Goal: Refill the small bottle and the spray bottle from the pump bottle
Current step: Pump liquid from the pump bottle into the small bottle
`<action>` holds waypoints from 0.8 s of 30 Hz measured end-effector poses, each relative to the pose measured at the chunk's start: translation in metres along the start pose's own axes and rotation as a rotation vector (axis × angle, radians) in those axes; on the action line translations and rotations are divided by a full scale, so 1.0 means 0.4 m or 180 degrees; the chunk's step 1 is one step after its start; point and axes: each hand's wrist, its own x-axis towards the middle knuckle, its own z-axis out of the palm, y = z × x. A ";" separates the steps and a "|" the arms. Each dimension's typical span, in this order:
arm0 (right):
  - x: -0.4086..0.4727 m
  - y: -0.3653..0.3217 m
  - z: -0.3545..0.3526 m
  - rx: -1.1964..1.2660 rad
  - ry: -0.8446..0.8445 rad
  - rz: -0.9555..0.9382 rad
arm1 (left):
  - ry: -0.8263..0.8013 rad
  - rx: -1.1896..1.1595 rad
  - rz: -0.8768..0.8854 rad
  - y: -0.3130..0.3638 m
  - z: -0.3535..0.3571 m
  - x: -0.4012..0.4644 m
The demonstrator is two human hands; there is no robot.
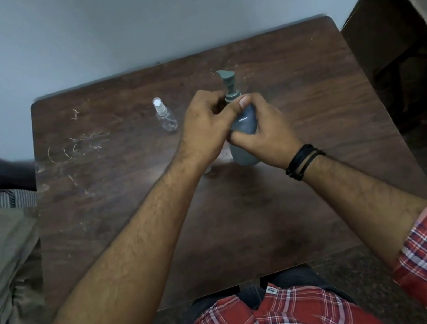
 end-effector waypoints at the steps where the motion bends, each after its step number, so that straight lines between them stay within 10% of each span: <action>1: -0.001 0.002 0.003 0.0065 -0.0097 0.0014 | -0.0036 -0.0008 -0.0015 -0.006 -0.006 -0.003; 9: 0.001 -0.009 0.025 0.0449 -0.0758 0.0008 | -0.0228 -0.0661 -0.0102 -0.047 -0.069 -0.029; 24: -0.020 -0.045 0.078 -0.0039 -0.0023 -0.1145 | -0.0274 -0.0379 0.0014 -0.077 -0.107 -0.062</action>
